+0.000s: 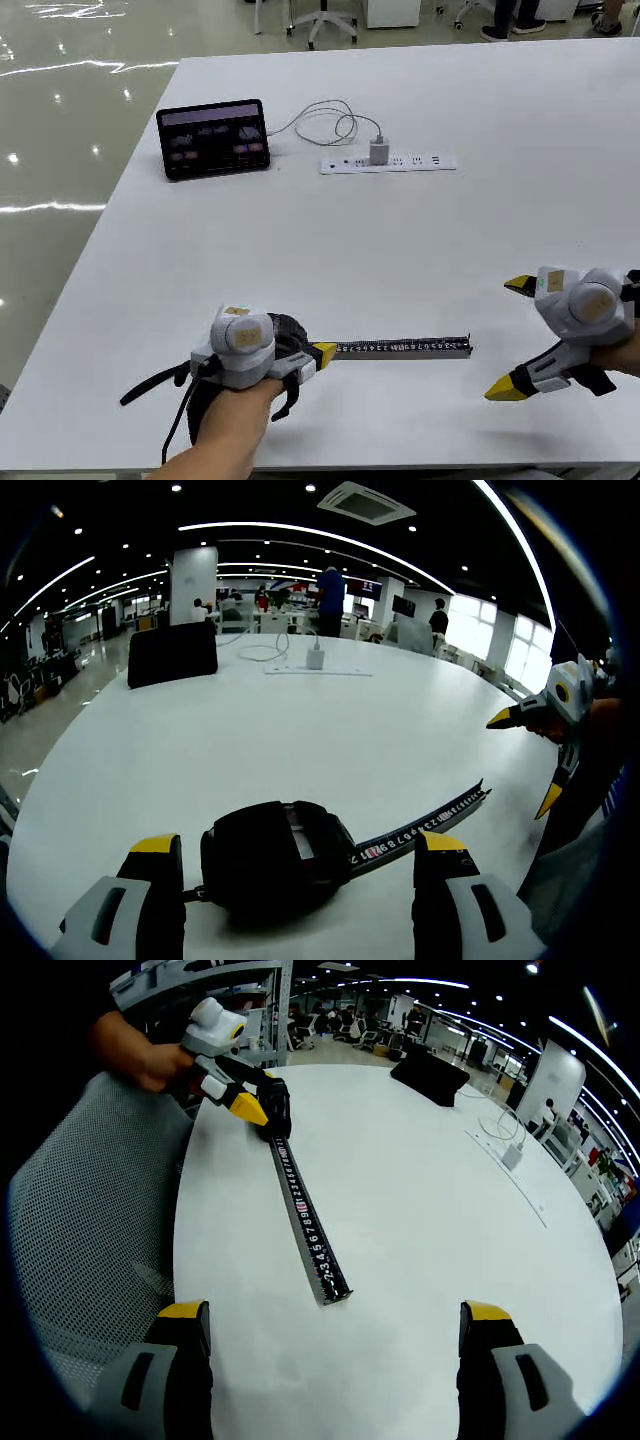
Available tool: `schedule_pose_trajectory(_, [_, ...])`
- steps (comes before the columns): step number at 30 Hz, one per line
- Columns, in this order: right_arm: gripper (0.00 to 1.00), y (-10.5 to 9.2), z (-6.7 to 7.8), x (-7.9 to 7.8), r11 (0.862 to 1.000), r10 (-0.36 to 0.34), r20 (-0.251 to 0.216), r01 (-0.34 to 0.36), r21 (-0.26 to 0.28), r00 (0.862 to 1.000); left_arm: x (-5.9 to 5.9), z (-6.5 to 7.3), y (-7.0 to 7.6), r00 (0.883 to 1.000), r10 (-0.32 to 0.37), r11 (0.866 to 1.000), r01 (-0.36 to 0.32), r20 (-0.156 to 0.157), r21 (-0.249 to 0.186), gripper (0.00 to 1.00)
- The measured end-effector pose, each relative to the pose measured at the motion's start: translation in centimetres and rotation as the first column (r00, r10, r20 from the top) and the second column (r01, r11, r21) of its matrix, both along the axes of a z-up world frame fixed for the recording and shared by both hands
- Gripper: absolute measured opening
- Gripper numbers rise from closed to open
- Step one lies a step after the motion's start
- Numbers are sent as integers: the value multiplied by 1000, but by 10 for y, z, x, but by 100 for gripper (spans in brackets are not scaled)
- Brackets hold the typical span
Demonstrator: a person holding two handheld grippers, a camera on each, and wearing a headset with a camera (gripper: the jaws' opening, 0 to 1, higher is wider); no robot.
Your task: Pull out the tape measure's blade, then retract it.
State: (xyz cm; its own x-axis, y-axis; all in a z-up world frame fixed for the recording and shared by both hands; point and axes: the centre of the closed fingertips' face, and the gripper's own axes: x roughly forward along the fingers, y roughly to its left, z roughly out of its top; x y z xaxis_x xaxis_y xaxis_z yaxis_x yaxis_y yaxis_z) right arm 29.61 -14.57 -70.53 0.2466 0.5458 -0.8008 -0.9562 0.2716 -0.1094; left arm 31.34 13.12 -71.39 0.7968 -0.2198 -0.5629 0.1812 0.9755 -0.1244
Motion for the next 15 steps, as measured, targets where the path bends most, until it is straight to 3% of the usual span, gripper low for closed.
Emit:
schedule_pose_trajectory(2, [99, 1, -3, 2, 1000, 26, -2, -26, -9, 1000, 6, 1, 5, 1000, 2, 1000, -3, 29, 23, 93])
schedule_pose_trajectory(6, [97, 2, -13, 7, 997, 69, -36, -71, -38, 997, 9, -9, 8, 1000, 0, 999, -1, 17, 36, 99])
schedule_pose_trajectory(11, [91, 7, -20, 14, 989, 129, -53, -132, -61, 990, 10, -8, 5, 1000, 2, 1000, -3, 22, 22, 100])
schedule_pose_trajectory(15, [78, 15, -25, 18, 984, 163, -74, -168, -67, 984, 10, -9, 10, 999, 34, 999, -34, 7, -14, 99])
